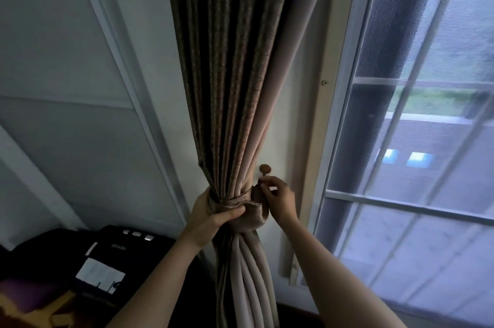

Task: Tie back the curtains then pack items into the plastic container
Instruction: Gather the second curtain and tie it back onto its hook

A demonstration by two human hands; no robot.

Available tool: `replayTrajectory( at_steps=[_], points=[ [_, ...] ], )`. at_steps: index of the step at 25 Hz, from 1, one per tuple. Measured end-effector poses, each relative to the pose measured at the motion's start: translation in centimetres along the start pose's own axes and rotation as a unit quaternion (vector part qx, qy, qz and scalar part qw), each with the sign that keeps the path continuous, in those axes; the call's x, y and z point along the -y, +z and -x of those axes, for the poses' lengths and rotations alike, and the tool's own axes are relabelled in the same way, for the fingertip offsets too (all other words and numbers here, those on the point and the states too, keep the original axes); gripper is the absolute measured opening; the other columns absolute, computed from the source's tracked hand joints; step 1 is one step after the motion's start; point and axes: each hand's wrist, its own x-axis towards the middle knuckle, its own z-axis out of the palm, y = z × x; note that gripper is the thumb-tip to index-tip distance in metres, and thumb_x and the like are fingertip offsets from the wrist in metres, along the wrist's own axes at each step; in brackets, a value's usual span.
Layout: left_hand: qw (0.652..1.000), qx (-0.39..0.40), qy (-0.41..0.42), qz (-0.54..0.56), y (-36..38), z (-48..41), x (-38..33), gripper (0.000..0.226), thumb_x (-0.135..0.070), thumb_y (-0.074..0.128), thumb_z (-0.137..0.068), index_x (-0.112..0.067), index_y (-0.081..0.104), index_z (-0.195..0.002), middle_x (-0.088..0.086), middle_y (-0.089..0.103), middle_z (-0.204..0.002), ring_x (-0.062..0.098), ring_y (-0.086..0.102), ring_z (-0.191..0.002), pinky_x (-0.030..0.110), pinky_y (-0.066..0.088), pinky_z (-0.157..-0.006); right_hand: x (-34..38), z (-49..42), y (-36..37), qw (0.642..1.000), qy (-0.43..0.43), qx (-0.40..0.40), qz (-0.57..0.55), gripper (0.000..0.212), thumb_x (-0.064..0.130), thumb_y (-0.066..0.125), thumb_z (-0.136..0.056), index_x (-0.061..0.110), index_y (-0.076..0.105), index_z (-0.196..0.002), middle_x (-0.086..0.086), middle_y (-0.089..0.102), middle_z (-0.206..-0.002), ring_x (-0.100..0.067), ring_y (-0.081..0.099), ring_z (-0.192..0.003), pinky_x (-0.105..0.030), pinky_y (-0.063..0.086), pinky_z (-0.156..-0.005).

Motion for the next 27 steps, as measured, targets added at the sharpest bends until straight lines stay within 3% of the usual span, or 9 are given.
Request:
replayTrajectory(
  at_steps=[2, 5, 7, 11, 15, 19, 23, 27],
  points=[
    [1.0, 0.003, 0.0, -0.001, 0.0, 0.0, 0.0, 0.061, -0.022, 0.082, -0.058, -0.006, 0.064, -0.113, 0.004, 0.071, -0.11, 0.019, 0.065, -0.108, 0.023, 0.048, -0.091, -0.1, 0.1, 0.1, 0.999, -0.02, -0.006, 0.049, 0.02, 0.011, 0.059, -0.089, 0.014, 0.07, -0.106, 0.001, 0.059, -0.098, -0.005, 0.059, -0.079, -0.003, 0.042, -0.07],
    [1.0, 0.009, -0.004, 0.001, 0.1, 0.0, 0.0, 0.061, -0.022, 0.082, -0.059, -0.006, 0.063, -0.115, 0.006, 0.07, -0.112, 0.021, 0.064, -0.11, 0.032, 0.047, -0.097, -0.2, -0.3, -0.3, 0.995, -0.031, 0.01, 0.091, 0.022, 0.013, 0.059, -0.09, 0.014, 0.069, -0.11, -0.001, 0.053, -0.1, 0.002, 0.051, -0.069, 0.003, 0.036, -0.065],
    [1.0, 0.005, -0.006, 0.002, 0.3, 0.0, 0.0, 0.06, -0.022, 0.082, -0.059, -0.006, 0.064, -0.114, 0.006, 0.071, -0.111, 0.021, 0.064, -0.109, 0.033, 0.047, -0.095, 0.0, -0.9, -0.6, 0.988, -0.051, 0.045, 0.14, 0.024, 0.015, 0.058, -0.09, 0.015, 0.069, -0.111, -0.002, 0.055, -0.097, -0.001, 0.051, -0.068, -0.001, 0.036, -0.064],
    [1.0, -0.004, -0.007, 0.0, 0.6, 0.2, 0.0, 0.06, -0.023, 0.083, -0.057, -0.008, 0.064, -0.113, 0.005, 0.071, -0.11, 0.021, 0.065, -0.108, 0.032, 0.047, -0.094, 0.5, -1.7, -0.6, 0.974, -0.047, 0.093, 0.202, 0.028, 0.017, 0.054, -0.09, 0.017, 0.068, -0.114, -0.007, 0.059, -0.104, -0.016, 0.056, -0.09, -0.021, 0.039, -0.077],
    [1.0, -0.003, -0.011, -0.003, 0.5, 0.3, -0.1, 0.061, -0.024, 0.083, -0.056, -0.009, 0.065, -0.112, 0.003, 0.072, -0.108, 0.019, 0.065, -0.107, 0.029, 0.047, -0.093, 0.7, -1.8, -1.0, 0.96, -0.053, 0.129, 0.242, 0.031, 0.017, 0.052, -0.092, 0.018, 0.065, -0.12, -0.01, 0.061, -0.106, -0.024, 0.058, -0.099, -0.025, 0.038, -0.078],
    [1.0, 0.001, -0.014, -0.01, 0.7, 0.1, 0.0, 0.06, -0.024, 0.083, -0.057, -0.008, 0.065, -0.112, 0.005, 0.071, -0.109, 0.021, 0.065, -0.108, 0.034, 0.047, -0.096, 1.1, -2.0, -1.6, 0.951, -0.081, 0.141, 0.263, 0.029, 0.018, 0.053, -0.092, 0.015, 0.065, -0.118, -0.012, 0.061, -0.102, -0.023, 0.055, -0.094, -0.025, 0.034, -0.073],
    [1.0, 0.001, -0.014, -0.01, 0.7, -0.1, 0.2, 0.062, -0.024, 0.083, -0.057, -0.006, 0.064, -0.113, 0.006, 0.071, -0.11, 0.021, 0.065, -0.108, 0.034, 0.048, -0.096, 1.1, -2.4, -2.0, 0.952, -0.084, 0.152, 0.251, 0.029, 0.024, 0.057, -0.092, 0.016, 0.065, -0.118, -0.001, 0.054, -0.087, -0.012, 0.047, -0.081, -0.023, 0.03, -0.069],
    [1.0, 0.006, -0.006, -0.008, 0.6, -0.6, 0.2, 0.063, -0.023, 0.083, -0.055, -0.006, 0.063, -0.113, 0.005, 0.072, -0.109, 0.019, 0.065, -0.106, 0.024, 0.049, -0.089, 0.5, -2.5, -1.3, 0.961, -0.055, 0.153, 0.224, 0.027, 0.028, 0.057, -0.092, 0.016, 0.068, -0.113, 0.003, 0.051, -0.068, -0.016, 0.053, -0.073, -0.03, 0.043, -0.069]
  ],
)
